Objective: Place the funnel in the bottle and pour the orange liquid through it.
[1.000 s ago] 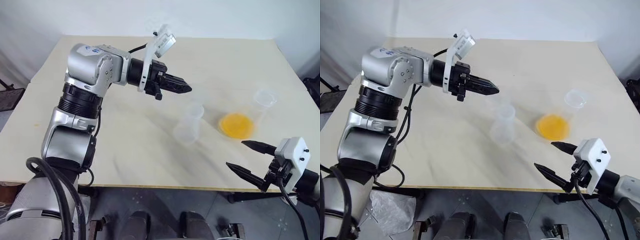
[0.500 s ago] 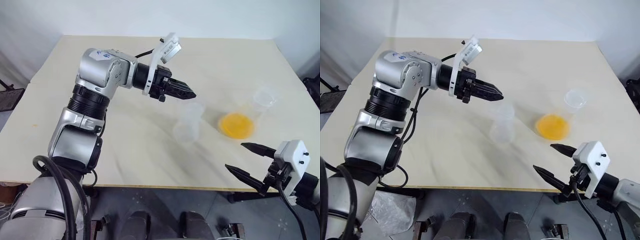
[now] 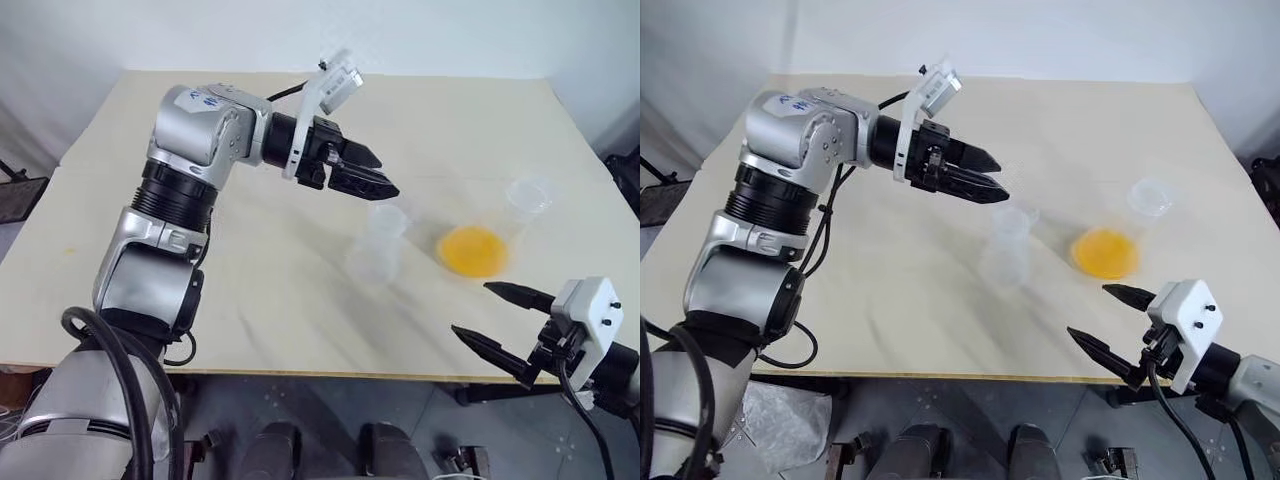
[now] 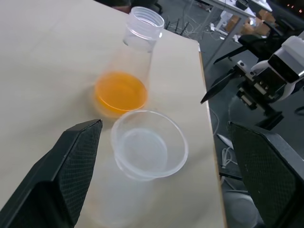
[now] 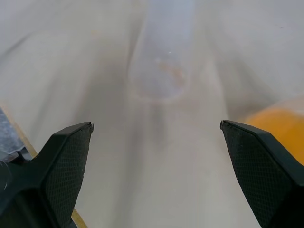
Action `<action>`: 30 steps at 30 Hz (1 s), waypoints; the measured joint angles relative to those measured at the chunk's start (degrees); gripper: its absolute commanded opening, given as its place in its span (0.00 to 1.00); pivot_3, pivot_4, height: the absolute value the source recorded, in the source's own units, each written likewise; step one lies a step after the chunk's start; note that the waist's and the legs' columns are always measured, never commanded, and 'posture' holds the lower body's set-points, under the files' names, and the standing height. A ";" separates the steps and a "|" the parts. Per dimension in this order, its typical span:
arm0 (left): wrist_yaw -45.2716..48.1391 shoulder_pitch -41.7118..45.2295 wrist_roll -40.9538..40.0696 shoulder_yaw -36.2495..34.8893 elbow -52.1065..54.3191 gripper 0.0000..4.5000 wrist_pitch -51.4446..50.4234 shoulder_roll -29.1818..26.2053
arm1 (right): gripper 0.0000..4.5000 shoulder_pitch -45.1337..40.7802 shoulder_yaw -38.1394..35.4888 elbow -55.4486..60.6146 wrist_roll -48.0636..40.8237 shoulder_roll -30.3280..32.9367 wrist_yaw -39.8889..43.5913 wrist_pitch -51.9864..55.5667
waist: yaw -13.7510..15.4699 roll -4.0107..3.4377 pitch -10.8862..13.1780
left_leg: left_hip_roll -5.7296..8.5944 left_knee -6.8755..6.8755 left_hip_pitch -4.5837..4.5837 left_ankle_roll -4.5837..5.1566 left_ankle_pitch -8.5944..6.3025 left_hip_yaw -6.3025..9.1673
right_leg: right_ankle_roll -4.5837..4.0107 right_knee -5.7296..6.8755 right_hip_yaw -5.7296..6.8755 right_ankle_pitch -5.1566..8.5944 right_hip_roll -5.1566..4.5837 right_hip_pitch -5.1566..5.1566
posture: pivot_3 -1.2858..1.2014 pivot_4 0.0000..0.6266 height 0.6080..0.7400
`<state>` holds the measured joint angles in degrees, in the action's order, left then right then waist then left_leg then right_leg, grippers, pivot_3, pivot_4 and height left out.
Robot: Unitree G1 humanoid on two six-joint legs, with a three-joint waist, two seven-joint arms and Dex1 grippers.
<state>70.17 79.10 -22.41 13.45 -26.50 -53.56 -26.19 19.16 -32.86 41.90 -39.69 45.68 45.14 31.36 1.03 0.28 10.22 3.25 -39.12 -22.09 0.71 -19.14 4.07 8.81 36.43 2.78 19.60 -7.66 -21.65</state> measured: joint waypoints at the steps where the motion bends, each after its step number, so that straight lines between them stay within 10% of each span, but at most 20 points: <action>1: 0.85 -2.11 -0.32 -1.19 2.10 1.00 1.66 -1.03 | 1.00 -0.55 -0.09 -0.65 0.00 0.33 0.31 0.00 | -0.13 -0.04 -0.02 | -0.02 0.02 0.03 0.00 0.00 0.00 | 0.00 0.01 0.00 0.00 0.01 0.00 | 0.52 0.24 1.00; 17: 9.06 -40.82 -6.62 -14.20 23.05 1.00 31.10 -4.48 | 1.00 -7.37 -1.38 -9.26 -0.09 4.53 3.92 0.30 | 0.39 -0.04 -0.03 | -0.02 -0.04 0.01 0.00 0.00 0.07 | -0.01 -0.03 0.01 0.00 -0.05 0.06 | 0.52 0.24 1.00; 30: 8.37 -48.31 -4.23 -17.61 16.52 1.00 47.81 -6.42 | 1.00 0.13 -9.65 -10.73 0.17 1.02 2.18 2.02 | 0.41 -0.06 -0.04 | 0.01 -0.02 0.03 0.01 0.00 0.05 | -0.01 -0.01 0.01 0.00 -0.07 0.07 | 0.52 0.24 1.00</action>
<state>78.54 30.79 -26.64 -4.16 -9.98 -5.75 -32.61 19.28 -42.52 31.18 -39.52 46.70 47.32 33.37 1.44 0.22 10.18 3.26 -39.14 -22.06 0.72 -19.15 4.12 8.81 36.42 2.80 19.60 -7.73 -21.59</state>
